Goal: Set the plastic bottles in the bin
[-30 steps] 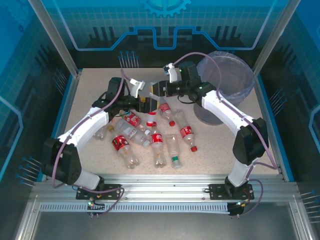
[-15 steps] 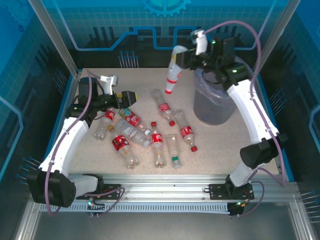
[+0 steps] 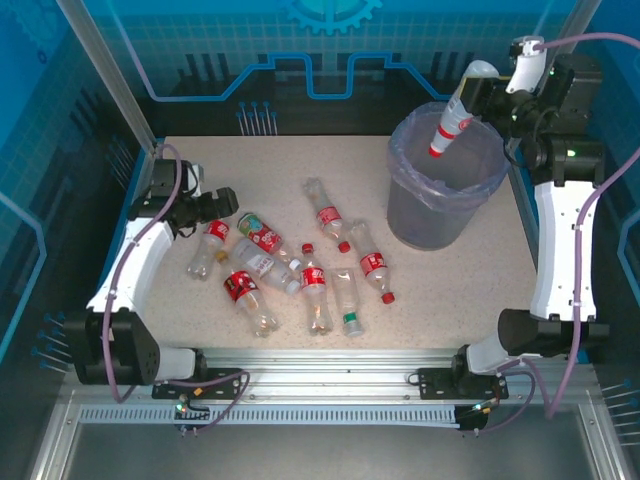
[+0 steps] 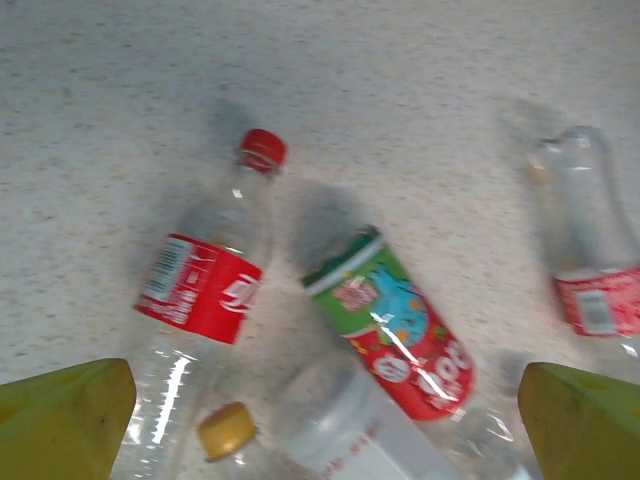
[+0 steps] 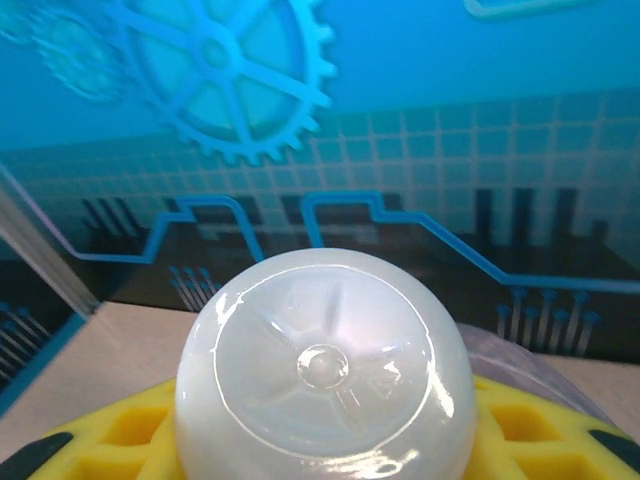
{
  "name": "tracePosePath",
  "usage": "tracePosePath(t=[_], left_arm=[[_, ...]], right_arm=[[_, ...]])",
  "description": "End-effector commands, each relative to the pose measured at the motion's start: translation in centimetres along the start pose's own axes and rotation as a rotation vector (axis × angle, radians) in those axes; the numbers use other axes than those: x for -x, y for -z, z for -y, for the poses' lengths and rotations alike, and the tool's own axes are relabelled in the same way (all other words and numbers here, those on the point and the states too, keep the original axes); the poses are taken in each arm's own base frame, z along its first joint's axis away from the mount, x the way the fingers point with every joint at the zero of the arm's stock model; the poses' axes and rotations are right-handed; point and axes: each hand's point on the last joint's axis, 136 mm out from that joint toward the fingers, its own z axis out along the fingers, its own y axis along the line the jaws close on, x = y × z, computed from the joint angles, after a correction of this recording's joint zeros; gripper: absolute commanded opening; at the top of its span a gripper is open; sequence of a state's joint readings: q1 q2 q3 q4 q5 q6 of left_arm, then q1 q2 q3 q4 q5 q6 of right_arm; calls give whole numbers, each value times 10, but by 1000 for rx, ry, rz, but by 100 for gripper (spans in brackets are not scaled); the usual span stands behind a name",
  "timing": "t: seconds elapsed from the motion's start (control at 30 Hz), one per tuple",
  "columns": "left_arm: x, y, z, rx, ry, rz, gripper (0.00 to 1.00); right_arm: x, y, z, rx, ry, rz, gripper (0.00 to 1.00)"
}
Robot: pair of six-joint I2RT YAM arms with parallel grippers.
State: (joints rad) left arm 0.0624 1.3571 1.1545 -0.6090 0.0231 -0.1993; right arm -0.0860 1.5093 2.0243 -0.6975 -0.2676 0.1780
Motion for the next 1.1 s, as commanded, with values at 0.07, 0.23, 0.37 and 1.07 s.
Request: tracePosePath(t=[0.07, 0.23, 0.37, 1.07], left_arm=[[-7, -17, -40, 169, -24, -38, 99], [-21, -32, -56, 187, 36, -93, 99], [-39, -41, -64, 199, 84, -124, 99], [-78, -79, -93, 297, 63, -290, 97]], right_arm=[[-70, -29, 43, -145, 5, -203, 47], [-122, -54, 58, -172, 5, -353, 47], [-155, -72, 62, -144, 5, -436, 48], [-254, -104, 68, -99, -32, -655, 59]])
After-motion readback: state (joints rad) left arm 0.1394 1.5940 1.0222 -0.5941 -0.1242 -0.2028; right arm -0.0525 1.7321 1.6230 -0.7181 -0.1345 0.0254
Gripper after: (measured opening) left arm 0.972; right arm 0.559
